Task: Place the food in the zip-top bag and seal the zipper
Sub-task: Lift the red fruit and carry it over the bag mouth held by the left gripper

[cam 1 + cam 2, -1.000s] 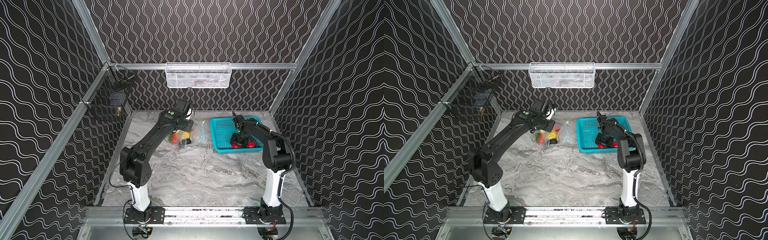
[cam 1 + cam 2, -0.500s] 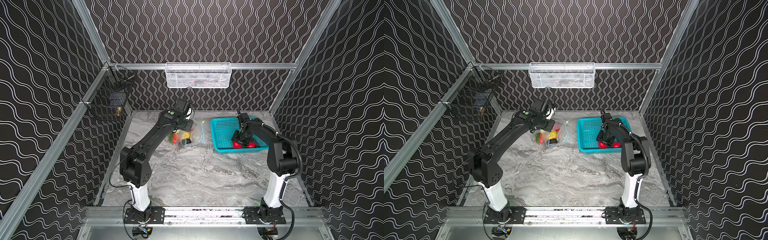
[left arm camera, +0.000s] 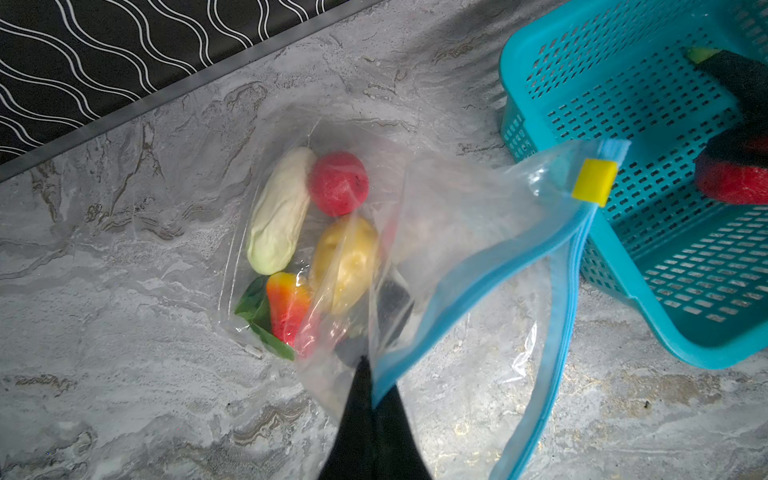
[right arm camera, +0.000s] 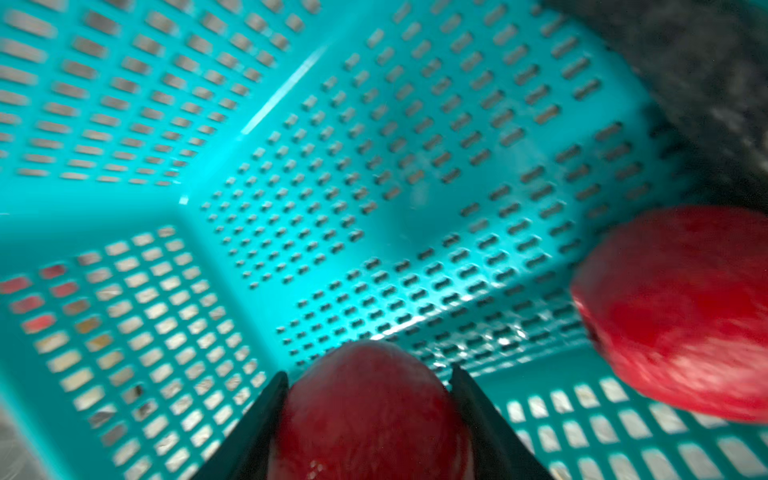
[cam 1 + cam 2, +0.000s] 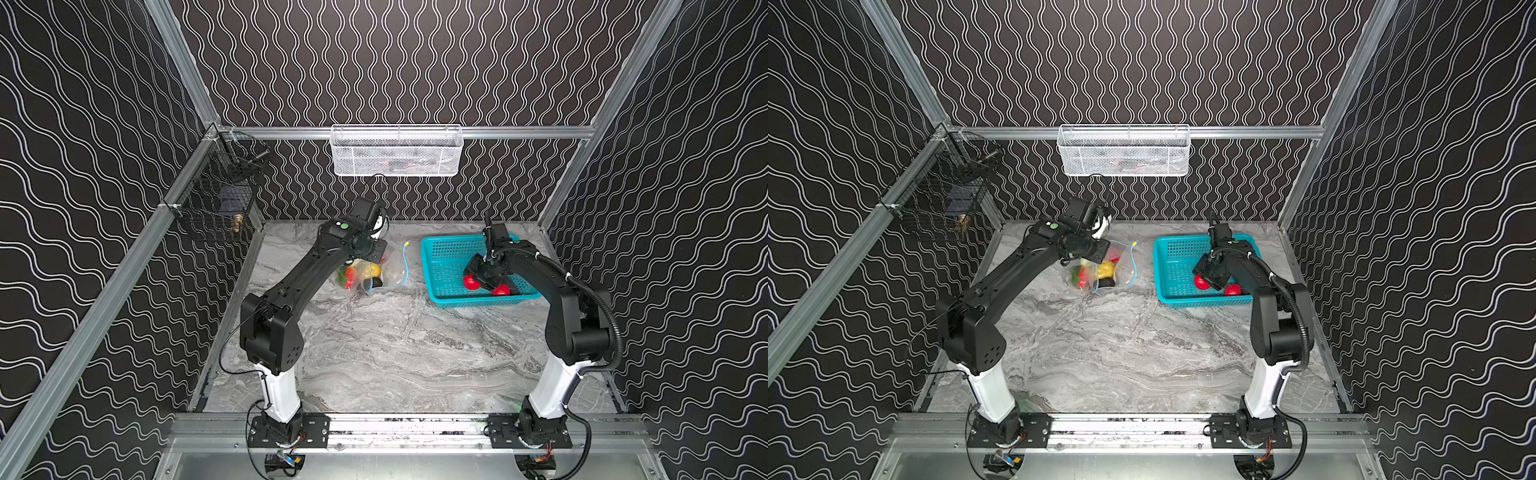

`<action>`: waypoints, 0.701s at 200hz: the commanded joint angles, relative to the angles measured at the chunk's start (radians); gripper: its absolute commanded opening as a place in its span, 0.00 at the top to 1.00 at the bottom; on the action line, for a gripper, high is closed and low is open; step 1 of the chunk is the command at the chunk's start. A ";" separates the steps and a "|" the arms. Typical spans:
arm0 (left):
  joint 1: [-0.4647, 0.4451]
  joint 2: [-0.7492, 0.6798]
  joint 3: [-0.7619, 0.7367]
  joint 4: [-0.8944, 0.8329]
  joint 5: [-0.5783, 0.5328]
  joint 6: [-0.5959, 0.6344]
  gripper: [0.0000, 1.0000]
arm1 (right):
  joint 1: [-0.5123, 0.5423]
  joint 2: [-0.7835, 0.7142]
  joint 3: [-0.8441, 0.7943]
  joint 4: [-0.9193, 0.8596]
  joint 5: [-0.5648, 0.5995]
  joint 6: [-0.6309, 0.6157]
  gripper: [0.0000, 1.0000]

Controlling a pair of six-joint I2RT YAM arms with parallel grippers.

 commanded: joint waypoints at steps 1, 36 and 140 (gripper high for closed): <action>0.003 0.004 0.011 0.010 0.004 0.001 1.00 | -0.002 -0.009 -0.007 0.072 -0.072 0.019 0.50; 0.003 0.012 0.018 0.004 0.016 -0.001 1.00 | -0.002 -0.019 -0.029 0.139 -0.124 0.040 0.54; 0.003 0.034 0.048 -0.007 0.025 -0.008 1.00 | 0.003 -0.129 -0.143 0.386 -0.248 0.110 0.48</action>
